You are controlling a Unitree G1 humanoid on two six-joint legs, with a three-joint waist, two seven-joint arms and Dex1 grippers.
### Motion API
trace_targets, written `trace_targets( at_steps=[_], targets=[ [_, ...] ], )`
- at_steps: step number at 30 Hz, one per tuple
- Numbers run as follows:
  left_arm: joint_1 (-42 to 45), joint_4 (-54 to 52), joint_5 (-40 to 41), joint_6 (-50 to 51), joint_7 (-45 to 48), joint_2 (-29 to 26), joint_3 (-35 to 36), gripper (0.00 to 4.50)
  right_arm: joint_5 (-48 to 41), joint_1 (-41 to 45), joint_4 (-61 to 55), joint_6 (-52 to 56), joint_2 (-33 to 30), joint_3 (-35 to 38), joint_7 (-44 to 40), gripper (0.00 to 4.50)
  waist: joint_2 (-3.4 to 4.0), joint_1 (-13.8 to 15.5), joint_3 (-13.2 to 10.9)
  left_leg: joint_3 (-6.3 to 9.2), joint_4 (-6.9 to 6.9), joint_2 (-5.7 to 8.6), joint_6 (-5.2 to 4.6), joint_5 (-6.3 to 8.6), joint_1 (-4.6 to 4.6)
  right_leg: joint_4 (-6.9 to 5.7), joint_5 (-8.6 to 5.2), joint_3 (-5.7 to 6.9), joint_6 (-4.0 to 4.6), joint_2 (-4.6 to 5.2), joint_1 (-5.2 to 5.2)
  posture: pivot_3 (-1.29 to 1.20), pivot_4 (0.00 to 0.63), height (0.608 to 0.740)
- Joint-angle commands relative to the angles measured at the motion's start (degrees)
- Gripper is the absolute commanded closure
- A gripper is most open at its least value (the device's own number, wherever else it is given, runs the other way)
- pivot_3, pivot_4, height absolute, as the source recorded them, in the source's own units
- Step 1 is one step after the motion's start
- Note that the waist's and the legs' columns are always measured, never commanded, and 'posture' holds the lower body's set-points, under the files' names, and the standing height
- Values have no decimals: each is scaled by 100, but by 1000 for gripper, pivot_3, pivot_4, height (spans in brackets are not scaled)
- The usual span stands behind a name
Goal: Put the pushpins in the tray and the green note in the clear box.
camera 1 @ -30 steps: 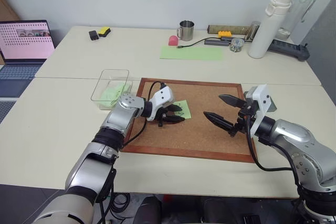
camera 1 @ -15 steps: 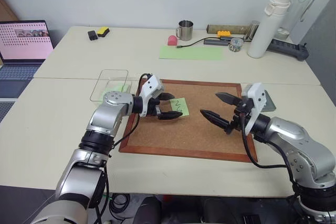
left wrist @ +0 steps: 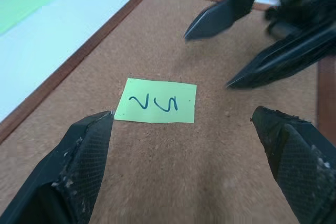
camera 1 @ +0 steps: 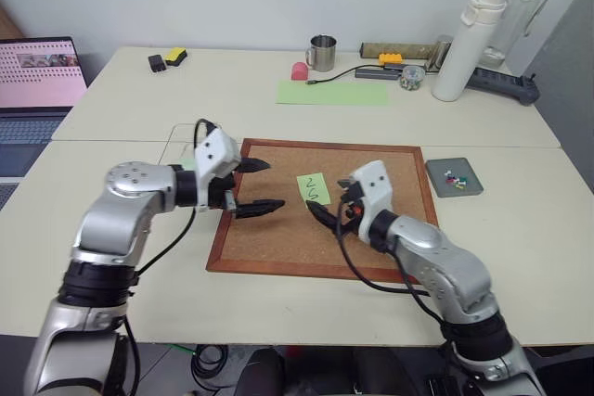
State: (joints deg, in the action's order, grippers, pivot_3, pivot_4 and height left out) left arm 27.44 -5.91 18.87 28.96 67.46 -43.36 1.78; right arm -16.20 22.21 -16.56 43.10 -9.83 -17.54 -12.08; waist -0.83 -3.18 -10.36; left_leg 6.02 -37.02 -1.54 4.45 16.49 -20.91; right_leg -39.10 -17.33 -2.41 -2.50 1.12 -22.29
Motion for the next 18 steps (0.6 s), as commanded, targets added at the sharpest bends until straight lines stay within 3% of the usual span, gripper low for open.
trace_targets(
  at_steps=[1, 9, 18],
  targets=[
    [-235, -521, 251, 208, -152, -185, 285, 12, 614, 174, 383, -223, 261, -304, 371, 0, 0, 12, 0, 1, 2, 1, 0, 0, 0, 0, 0, 1, 0, 1, -1, 0, 150, 740],
    [-609, -1008, 558, 632, -526, -297, 549, 12, 1316, 156, 984, -176, 870, -338, 1102, 0, 0, -4, 0, 4, 3, -2, 0, 0, -3, -3, 0, 3, 0, -1, -3, 0, 150, 740],
    [-656, -1175, 744, 768, -735, -347, 564, 12, 1614, 217, 1590, -442, 1173, -430, 1096, 0, -2, -10, 1, 2, 3, -2, -1, 0, 6, -8, 0, 1, 1, -2, 0, 0, 150, 740]
  ],
)
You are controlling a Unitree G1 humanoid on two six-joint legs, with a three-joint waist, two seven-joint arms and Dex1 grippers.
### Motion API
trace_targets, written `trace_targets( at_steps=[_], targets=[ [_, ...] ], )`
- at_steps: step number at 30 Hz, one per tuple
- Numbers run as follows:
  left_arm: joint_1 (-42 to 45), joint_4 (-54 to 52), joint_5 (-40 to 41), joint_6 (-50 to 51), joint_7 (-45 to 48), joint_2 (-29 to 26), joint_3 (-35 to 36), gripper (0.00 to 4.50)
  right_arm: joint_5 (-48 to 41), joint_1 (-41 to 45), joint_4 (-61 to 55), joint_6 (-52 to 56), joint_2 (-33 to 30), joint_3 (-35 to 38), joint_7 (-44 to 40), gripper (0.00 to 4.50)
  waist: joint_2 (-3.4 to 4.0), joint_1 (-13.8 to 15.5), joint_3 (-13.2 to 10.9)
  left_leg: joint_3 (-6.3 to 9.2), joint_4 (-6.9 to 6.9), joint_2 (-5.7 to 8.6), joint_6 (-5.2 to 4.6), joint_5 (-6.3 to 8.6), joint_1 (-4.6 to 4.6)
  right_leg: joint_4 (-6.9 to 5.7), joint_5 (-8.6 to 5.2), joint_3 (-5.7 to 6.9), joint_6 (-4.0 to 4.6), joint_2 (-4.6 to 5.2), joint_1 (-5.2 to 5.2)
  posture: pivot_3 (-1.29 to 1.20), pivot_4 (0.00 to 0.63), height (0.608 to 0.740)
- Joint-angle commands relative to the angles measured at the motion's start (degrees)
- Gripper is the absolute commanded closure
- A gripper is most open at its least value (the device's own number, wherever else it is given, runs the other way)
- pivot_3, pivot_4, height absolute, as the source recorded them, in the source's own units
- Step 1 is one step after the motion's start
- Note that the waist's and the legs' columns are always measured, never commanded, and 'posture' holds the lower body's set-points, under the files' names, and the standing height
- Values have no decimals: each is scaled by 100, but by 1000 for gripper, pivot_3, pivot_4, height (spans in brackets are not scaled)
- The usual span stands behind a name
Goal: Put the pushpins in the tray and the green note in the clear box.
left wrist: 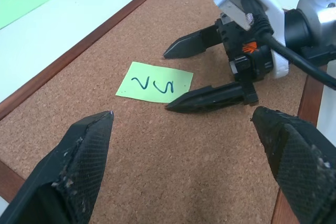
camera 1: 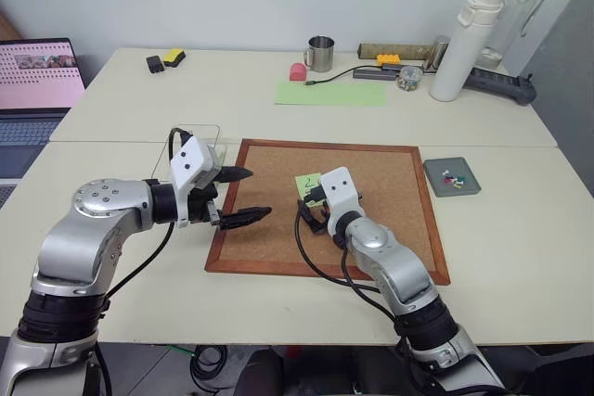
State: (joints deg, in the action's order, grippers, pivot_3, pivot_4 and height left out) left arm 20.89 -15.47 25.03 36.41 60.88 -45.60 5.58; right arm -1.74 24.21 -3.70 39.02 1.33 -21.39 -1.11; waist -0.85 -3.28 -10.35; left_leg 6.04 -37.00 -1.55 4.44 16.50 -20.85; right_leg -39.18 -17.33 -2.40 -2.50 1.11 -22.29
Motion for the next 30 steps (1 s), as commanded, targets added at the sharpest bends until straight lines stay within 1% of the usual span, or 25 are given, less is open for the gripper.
trace_targets(
  at_steps=[1, 3, 5, 6, 11, 12, 13, 14, 17, 18, 19, 22, 24, 27, 30],
  targets=[
    [-6, -232, 143, 31, -95, -129, 183, 12, 180, 6, 340, -54, 73, -39, -31, 0, 0, -3, 0, 0, 0, 0, 0, 0, 2, -2, 0, 0, 0, 0, 0, 0, 150, 740],
    [-13, -250, 166, 35, -118, -143, 181, 0, 179, -34, 382, -103, 87, -20, -92, 361, 0, -10, 0, 0, 0, 0, 0, 0, 3, -5, 0, -1, 0, -1, 0, 0, 150, 740],
    [-20, -268, 199, 49, -139, -159, 183, 0, 155, -95, 376, -97, 91, -11, -160, 612, 0, -11, 0, 0, 0, -1, 0, 0, 4, -7, 0, -1, 0, -1, 0, 0, 150, 740],
    [-26, -281, 217, 57, -150, -167, 183, 0, 133, -125, 374, -73, 118, 21, -173, 883, 0, -10, 0, 0, 0, -1, 0, 0, 4, -7, 0, -1, 0, -1, 0, 0, 150, 740],
    [-91, -362, 316, 74, -189, -219, 207, 0, 83, -215, 386, -15, 250, 196, -150, 1853, -2, -6, 2, 1, 0, -1, 0, 0, 3, -5, 0, -1, 0, -1, 0, 0, 150, 740],
    [-90, -362, 325, 73, -201, -227, 205, 0, 75, -220, 391, -7, 262, 240, -147, 2133, -2, -6, 2, 1, 0, -1, 0, 0, 3, -5, 0, -1, 0, -1, 0, 0, 150, 740],
    [-94, -362, 331, 68, -206, -234, 206, 0, 70, -227, 396, 6, 279, 281, -138, 2251, -2, -5, 2, 1, 0, 0, 0, 0, 3, -5, 0, -1, 0, -1, 1, 0, 150, 740],
    [-98, -364, 338, 67, -211, -241, 209, 0, 71, -233, 398, 18, 294, 315, -125, 2528, -3, -4, 2, 1, 0, 0, 0, 0, 3, -5, 0, -1, 0, -1, 1, 0, 150, 740],
    [-99, -370, 352, 71, -233, -249, 205, 0, 67, -237, 388, 43, 326, 411, -127, 3174, -3, -4, 2, 2, 0, 0, 0, 0, 3, -5, 0, 1, 0, -1, 1, 0, 150, 740],
    [-100, -371, 356, 72, -238, -250, 205, 0, 77, -236, 384, 42, 329, 423, -134, 3310, -3, -4, 2, 1, 1, 0, 0, 0, 4, -5, 0, 0, 0, -1, 1, 0, 150, 740],
    [-99, -371, 360, 72, -245, -251, 203, 0, 89, -235, 379, 39, 332, 434, -142, 3608, -3, -5, 2, 1, 0, 0, 0, 0, 4, -5, 0, 0, 0, -1, 1, 0, 150, 740],
    [-62, -353, 384, 80, -280, -242, 191, 0, 97, -213, 284, -122, 329, 468, -201, 4062, -3, -4, 2, 1, 0, 0, 0, 0, 3, -4, 0, 0, 0, -1, 1, 0, 150, 740],
    [14, -302, 492, 202, -393, -165, 247, 0, 167, -167, 95, -428, 206, 344, -365, 4469, -2, -5, 2, 1, 1, 0, 0, 0, 3, -4, 0, 0, 0, -1, 1, 0, 150, 740],
    [138, -252, 752, 540, -586, -65, 360, 0, 272, -139, -266, -867, -109, 126, -744, 4469, -1, -2, 0, 1, 1, 0, 0, 0, 0, 0, 0, 0, 0, -1, 0, 0, 150, 740],
    [374, -124, 1636, 1566, -914, 169, 793, 0, 667, -145, -779, -1828, -1056, -116, -1401, 4469, -1, 1, -4, 1, 2, 0, -1, 0, -4, 5, 0, 1, 0, -1, -1, 0, 150, 740]
  ],
)
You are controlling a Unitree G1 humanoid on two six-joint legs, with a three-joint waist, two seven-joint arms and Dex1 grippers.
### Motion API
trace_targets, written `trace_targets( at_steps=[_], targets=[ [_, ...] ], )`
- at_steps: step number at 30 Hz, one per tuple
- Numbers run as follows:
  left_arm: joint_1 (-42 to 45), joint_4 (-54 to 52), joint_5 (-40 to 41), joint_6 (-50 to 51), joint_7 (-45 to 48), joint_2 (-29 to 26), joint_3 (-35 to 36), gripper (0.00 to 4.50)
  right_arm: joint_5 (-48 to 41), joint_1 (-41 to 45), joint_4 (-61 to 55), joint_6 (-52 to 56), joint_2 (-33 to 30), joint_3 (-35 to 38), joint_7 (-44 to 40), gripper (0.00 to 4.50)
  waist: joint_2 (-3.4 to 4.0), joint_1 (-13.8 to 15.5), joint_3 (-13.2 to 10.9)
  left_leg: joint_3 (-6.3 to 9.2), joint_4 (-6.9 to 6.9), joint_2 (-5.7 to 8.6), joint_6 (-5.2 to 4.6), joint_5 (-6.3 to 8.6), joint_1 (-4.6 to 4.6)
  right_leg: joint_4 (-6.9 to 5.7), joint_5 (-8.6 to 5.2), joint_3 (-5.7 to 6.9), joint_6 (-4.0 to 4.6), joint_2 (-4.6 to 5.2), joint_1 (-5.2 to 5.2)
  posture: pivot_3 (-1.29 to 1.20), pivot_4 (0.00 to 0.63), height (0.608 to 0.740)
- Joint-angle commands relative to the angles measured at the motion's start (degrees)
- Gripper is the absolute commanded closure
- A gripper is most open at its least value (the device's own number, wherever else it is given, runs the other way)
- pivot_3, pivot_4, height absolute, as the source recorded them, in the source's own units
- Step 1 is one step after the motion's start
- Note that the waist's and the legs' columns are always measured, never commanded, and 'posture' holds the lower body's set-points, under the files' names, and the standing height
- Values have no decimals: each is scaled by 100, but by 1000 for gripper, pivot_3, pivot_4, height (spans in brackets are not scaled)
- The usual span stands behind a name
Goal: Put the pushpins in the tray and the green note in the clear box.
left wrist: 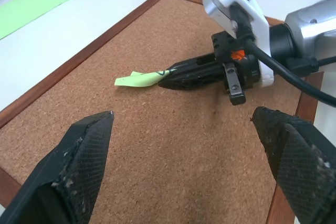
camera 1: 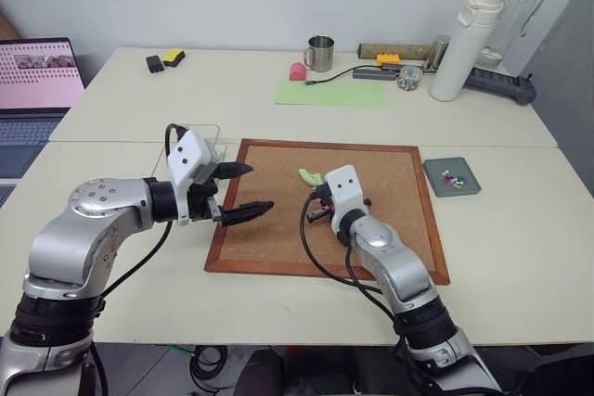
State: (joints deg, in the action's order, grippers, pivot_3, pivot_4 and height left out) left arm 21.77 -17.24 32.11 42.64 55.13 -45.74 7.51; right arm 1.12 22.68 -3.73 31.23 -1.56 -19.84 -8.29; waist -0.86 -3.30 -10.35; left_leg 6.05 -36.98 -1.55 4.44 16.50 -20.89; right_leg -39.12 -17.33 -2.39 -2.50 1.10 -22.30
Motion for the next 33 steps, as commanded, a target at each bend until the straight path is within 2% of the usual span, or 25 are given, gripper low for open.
trace_targets(
  at_steps=[1, 5, 9, 19, 22, 33],
  targets=[
    [391, 131, 1212, 1247, -456, 268, 747, 0, 469, -2, -863, -1394, -1053, -302, -858, 4469, -2, 11, -4, 0, -1, 1, 0, 0, -4, 3, 0, 1, 0, 2, 0, 0, 150, 740],
    [759, 496, 2070, 2134, -778, 492, 1116, 0, 818, -45, -863, -2893, -2114, -132, -1208, 4469, -8, 5, -5, 1, -4, 5, 0, 0, -5, 5, 0, 3, -2, 7, 3, 0, 150, 740],
    [1069, 804, 2684, 2725, -1025, 716, 1231, 0, 976, 18, -674, -3821, -2559, 90, -1315, 4469, -8, -4, -5, 1, -2, 2, 0, 0, -2, 2, 0, 4, -1, 3, 2, 0, 150, 740],
    [1373, 997, 2863, 2907, -1552, 1439, 696, 0, 1581, 354, -657, -4717, -2522, 90, -1331, 4469, -11, 19, -6, -1, -5, 2, 25, -14, -3, 2, 0, 0, 0, 6, 2, 0, 150, 740],
    [1385, 1037, 2662, 2686, -1510, 1513, 485, 0, 1668, 358, -743, -4783, -2457, 92, -1382, 4469, -10, 23, -6, -2, -5, 3, 26, -14, -4, 2, 0, -1, 0, 7, 2, 0, 150, 740],
    [1677, 1329, 2743, 2558, -1504, 1724, 504, 0, 1854, 276, -841, -4819, -2305, 92, -1492, 4469, -11, 30, -6, -4, -6, 3, 27, -15, -3, 2, 1, -3, 0, 7, 2, 0, 150, 740]
  ],
)
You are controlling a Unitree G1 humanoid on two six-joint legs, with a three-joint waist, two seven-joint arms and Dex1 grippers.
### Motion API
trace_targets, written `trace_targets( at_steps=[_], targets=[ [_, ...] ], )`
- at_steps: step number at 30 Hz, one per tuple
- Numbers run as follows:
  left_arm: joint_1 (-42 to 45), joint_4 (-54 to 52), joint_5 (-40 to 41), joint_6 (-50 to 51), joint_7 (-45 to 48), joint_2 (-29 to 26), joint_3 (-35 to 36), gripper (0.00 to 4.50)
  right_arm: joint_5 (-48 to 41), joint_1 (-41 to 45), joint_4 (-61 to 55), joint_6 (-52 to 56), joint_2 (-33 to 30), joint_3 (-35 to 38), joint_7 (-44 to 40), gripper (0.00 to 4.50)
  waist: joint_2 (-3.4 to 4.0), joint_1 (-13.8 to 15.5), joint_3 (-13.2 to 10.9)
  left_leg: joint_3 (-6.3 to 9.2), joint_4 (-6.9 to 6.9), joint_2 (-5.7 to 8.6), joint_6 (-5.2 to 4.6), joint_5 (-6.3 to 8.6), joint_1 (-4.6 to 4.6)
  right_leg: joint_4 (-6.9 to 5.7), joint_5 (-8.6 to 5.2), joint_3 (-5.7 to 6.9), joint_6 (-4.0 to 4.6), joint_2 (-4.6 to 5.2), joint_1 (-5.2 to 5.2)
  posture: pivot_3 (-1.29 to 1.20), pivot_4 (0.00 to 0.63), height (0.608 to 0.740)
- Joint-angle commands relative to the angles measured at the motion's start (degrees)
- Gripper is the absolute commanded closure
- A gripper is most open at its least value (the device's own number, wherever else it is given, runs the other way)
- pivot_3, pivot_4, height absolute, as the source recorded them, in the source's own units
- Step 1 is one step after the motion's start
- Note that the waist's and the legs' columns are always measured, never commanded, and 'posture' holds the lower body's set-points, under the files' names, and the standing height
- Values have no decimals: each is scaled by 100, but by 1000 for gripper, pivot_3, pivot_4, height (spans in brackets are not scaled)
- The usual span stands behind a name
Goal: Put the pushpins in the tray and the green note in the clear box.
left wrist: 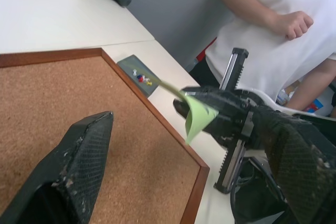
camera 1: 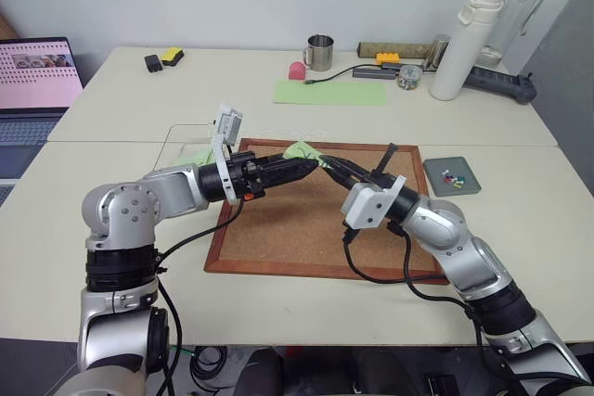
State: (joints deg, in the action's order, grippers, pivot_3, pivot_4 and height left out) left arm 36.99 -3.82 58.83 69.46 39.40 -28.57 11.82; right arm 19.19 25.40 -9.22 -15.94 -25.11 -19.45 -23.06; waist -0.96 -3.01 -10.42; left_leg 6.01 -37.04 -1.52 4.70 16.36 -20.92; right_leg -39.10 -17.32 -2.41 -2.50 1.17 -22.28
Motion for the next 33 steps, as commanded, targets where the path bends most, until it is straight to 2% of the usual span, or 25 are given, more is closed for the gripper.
trace_targets(
  at_steps=[1, 4, 6, 18, 24, 31, 33],
  targets=[
    [161, -3, 61, -144, 66, 12, 79, 182, 48, -5, -301, -98, 56, 63, -30, 4490, 0, 1, 0, 0, 0, 0, 0, 0, 0, 0, 0, 0, 0, 0, 0, 0, 150, 740],
    [177, 23, 136, -124, 110, 15, 112, 636, 57, -21, -308, -99, 72, 87, -62, 4500, 0, 3, 0, 0, 0, 0, 0, 0, 0, 0, 0, 0, 0, 0, 0, 0, 150, 740],
    [188, 32, 158, -116, 95, 20, 127, 1162, 75, -21, -304, -107, 75, 93, -71, 4500, 0, 3, 0, 0, 0, 1, 0, 0, 0, 0, 0, 0, 0, 0, 0, 0, 150, 740],
    [96, -16, 182, -111, 84, -12, 100, 3518, 188, 39, -264, -241, 46, 152, -44, 4500, 0, 2, 0, 0, 0, 0, 0, 0, 0, 0, 0, 0, 0, 0, 0, 0, 150, 740],
    [117, -6, 220, -113, 59, -3, 116, 4495, 205, 31, -272, -268, 49, 166, -55, 4500, 0, 3, 0, 0, -1, 0, 0, 0, 0, 0, 0, 0, 0, 1, 0, 0, 150, 740],
    [169, 40, 401, -42, -86, 48, 238, 4495, 170, 53, -263, -292, 37, 188, -70, 4500, 0, 3, 0, 0, -1, 0, 0, 0, 0, 0, 0, 0, 0, 1, 0, 0, 150, 740],
    [179, 51, 430, -27, -125, 53, 266, 4500, 112, 54, -263, -307, 36, 203, -93, 4135, 0, 3, 0, 0, -1, 0, 0, 0, 0, 0, 0, 0, 0, 1, 0, 0, 150, 740]
  ],
)
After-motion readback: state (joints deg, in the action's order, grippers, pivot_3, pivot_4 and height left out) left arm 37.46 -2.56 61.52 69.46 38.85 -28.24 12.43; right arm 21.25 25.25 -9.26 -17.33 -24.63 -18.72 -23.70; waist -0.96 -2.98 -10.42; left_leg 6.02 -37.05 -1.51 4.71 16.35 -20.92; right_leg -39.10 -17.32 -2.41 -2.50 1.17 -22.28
